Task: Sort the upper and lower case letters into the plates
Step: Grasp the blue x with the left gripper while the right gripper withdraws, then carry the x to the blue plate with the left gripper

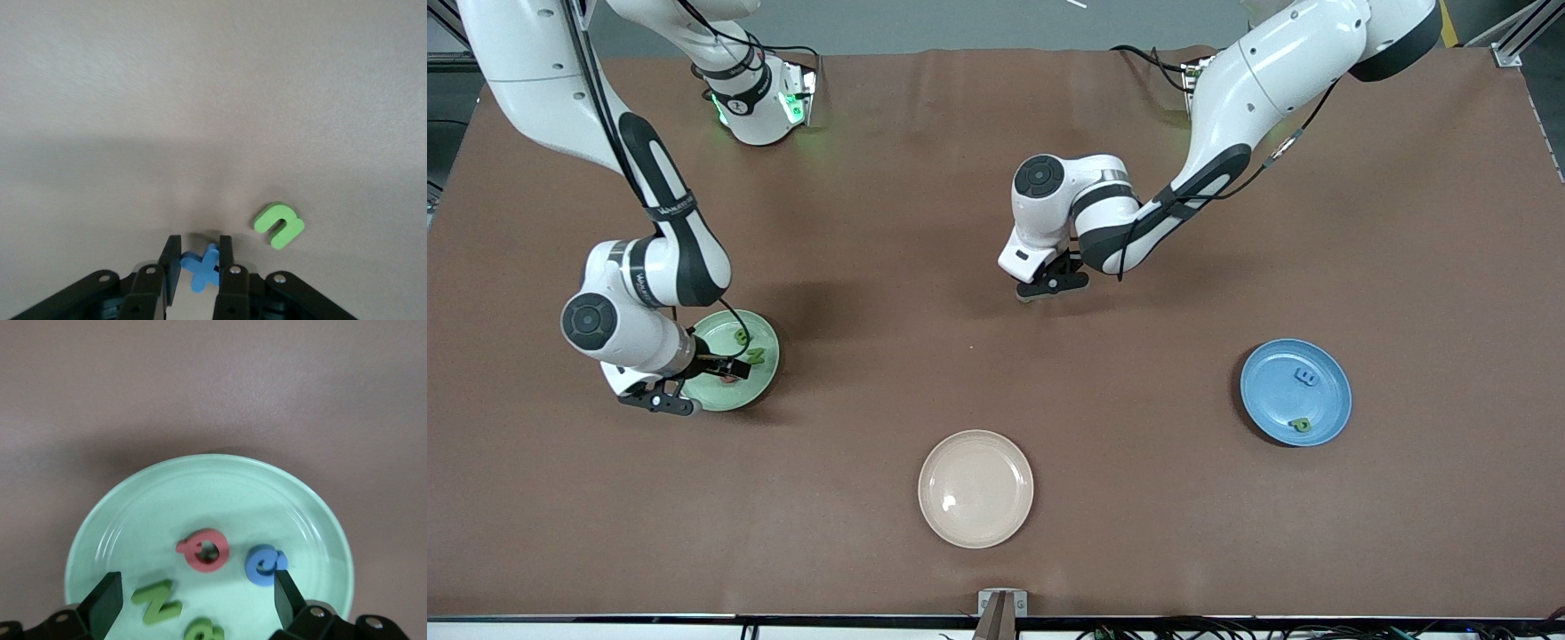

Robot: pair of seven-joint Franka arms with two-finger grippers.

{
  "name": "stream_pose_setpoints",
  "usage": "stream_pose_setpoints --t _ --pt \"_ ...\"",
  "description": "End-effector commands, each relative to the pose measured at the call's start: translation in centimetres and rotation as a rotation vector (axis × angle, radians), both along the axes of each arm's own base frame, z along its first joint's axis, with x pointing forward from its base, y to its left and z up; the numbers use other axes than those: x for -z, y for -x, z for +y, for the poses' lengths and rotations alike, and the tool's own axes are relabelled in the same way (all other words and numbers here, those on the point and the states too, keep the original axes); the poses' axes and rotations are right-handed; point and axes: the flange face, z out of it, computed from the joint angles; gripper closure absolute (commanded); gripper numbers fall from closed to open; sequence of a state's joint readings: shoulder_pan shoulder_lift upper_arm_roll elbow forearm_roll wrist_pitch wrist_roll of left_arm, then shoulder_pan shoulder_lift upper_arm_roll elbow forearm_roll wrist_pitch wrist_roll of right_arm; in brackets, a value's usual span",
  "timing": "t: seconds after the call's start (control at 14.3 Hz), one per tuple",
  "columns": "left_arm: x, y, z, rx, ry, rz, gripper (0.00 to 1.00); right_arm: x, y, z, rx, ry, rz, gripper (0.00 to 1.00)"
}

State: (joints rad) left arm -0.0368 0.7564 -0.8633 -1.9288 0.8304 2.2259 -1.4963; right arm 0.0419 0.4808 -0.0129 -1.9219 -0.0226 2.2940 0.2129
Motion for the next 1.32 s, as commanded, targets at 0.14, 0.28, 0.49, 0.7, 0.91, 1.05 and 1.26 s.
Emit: stream_pose_setpoints --t 0.14,0.28,0.49,0.7,0.91,1.05,1.26 --pt "-10.0 -5.9 8.3 0.127 -0.005 0.085 0.86 -9.3 -2.4 -2.6 -0.086 -0.015 0.046 0.00" --pt "-13.2 -7.9 13.1 0.219 -0.023 0.128 0.86 -13.0 -2.8 -4.0 -0.106 -0.023 0.068 0.00" --pt "-15.8 -11.2 21.0 0.368 -0.013 0.177 0.85 -19.8 -2.8 -4.5 -0.103 -0.021 0.093 0.00" --pt "-16.0 -13.9 30.7 0.482 0.036 0.224 0.85 -25.4 -2.5 -4.7 -0.100 -0.020 0.132 0.00" --pt "-15.6 -16.0 38.8 0.601 0.060 0.181 0.85 -28.3 -2.1 -5.8 -0.105 -0.029 0.140 0.00" --pt "-13.5 -17.5 43.3 0.667 0.026 0.133 0.85 -29.7 -2.5 -6.0 -0.100 -0.036 0.108 0.00" --pt "-9.4 -19.2 47.4 0.719 0.011 0.051 0.85 -31.5 -2.7 -6.4 -0.096 -0.031 0.067 0.00"
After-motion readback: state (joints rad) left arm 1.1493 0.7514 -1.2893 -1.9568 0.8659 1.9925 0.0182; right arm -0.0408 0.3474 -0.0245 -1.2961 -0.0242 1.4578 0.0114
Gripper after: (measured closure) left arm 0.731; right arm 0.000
